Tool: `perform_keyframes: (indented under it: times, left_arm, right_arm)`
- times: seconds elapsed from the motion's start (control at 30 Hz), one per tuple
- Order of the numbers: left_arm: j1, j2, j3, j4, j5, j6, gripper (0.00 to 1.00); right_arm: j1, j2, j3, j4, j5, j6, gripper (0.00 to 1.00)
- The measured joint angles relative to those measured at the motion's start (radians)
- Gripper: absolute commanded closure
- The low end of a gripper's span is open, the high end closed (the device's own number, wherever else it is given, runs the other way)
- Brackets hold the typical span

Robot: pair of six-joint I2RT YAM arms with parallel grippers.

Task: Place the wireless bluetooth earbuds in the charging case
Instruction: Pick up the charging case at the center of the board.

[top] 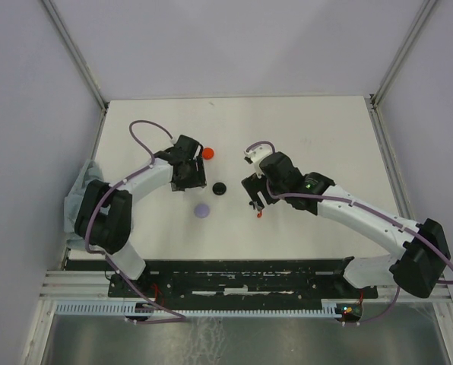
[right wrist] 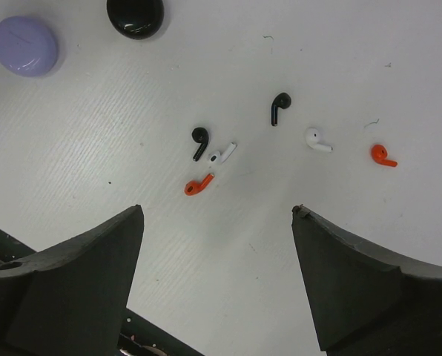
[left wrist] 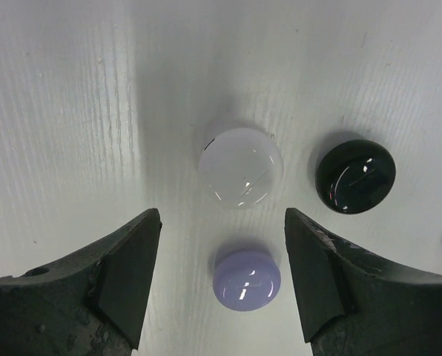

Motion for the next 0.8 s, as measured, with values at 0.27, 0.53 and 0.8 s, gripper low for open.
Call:
perform_keyframes:
  times: [0.27, 0.53, 0.8]
  left_arm:
    - [-0.003, 0.084, 0.040, 0.002, -0.002, 0.027, 0.26]
    - [-0.006, 0.148, 0.060, 0.003, 0.004, 0.037, 0.32]
    - [-0.009, 0.182, 0.079, 0.005, 0.019, 0.064, 0.43]
  right_arm:
    - [-0.006, 0.009, 0.000, 0.001, 0.011, -0.016, 0.09]
    - [-0.010, 0.023, 0.000, 0.004, 0.011, -0.017, 0.09]
    - [-0.013, 0.032, 0.000, 0.004, 0.010, -0.017, 0.09]
